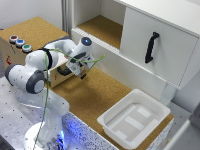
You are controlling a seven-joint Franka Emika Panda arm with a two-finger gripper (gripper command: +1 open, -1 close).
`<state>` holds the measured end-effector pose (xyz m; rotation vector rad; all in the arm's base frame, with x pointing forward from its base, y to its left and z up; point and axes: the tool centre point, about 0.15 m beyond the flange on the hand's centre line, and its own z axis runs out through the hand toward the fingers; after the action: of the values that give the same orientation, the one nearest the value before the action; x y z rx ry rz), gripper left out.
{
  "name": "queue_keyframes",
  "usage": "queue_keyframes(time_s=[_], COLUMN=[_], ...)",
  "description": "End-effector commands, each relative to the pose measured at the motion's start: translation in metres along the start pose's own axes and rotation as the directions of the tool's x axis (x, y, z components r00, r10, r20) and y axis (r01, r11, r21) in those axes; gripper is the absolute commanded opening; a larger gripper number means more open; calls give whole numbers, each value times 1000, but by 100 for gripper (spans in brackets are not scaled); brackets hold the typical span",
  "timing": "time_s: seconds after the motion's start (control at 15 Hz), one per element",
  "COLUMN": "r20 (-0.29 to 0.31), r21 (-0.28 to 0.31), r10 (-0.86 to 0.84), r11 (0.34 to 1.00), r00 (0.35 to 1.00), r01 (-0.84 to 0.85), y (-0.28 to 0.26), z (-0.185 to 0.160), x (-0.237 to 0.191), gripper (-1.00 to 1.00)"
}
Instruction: Pull the handle of the drawer
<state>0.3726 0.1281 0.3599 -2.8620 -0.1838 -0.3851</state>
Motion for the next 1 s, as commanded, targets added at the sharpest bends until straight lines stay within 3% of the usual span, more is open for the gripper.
queue_keyframes(time_s=[0.0,0.13,0.33,0.8,0.93], r20=[115,158,178,127,117], r21=[-205,-226,-255,-296,-284], r10=[-26,-8,26,187,188], r11=[977,973,967,944,947], r00=[993,987,984,974,975], r01=[49,44,20,-143,-148], y=[-11,0,17,78,78], z=[6,21,29,11,9], x=[-4,-13,-23,-41,-39], gripper=[100,100,100,100,100])
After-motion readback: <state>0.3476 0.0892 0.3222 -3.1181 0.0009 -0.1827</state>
